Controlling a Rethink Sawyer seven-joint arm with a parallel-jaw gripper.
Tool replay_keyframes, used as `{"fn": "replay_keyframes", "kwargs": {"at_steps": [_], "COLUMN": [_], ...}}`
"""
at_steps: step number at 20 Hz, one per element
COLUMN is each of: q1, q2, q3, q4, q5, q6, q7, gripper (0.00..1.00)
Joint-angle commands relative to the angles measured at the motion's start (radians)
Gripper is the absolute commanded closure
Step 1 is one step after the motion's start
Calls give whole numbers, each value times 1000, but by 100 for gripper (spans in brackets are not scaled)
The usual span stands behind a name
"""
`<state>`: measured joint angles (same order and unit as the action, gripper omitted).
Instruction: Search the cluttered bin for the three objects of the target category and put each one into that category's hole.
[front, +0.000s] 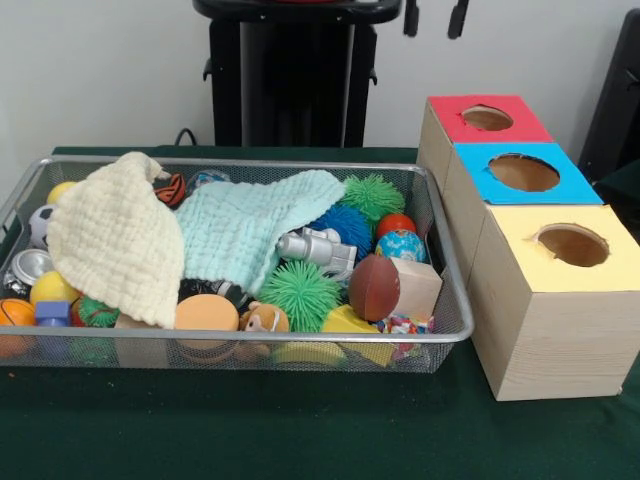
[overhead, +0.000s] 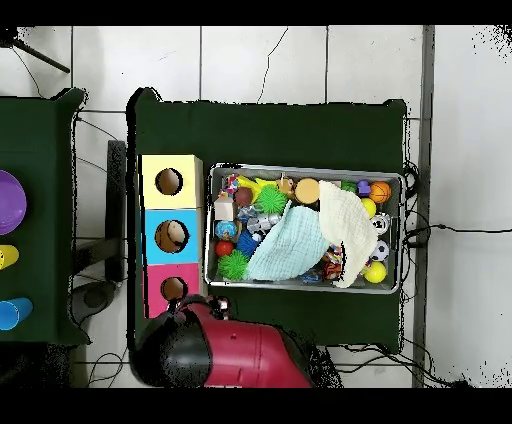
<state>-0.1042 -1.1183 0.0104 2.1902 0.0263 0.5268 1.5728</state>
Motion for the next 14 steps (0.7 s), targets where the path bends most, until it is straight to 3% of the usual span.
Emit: {"fn": "replay_keyframes", "kwargs": {"at_steps": [1, 5, 10, 14], "q1": [-112, -129, -94, -137], "q2": [297, 369, 443, 469], "q3": [108, 120, 67, 109], "q4": [-113, -170, -248, -236], "q5": [-56, -92, -132, -113], "q6": [-154, -174, -174, -200], "q7": [22, -1, 52, 64], "gripper": [0, 0, 0, 0]}}
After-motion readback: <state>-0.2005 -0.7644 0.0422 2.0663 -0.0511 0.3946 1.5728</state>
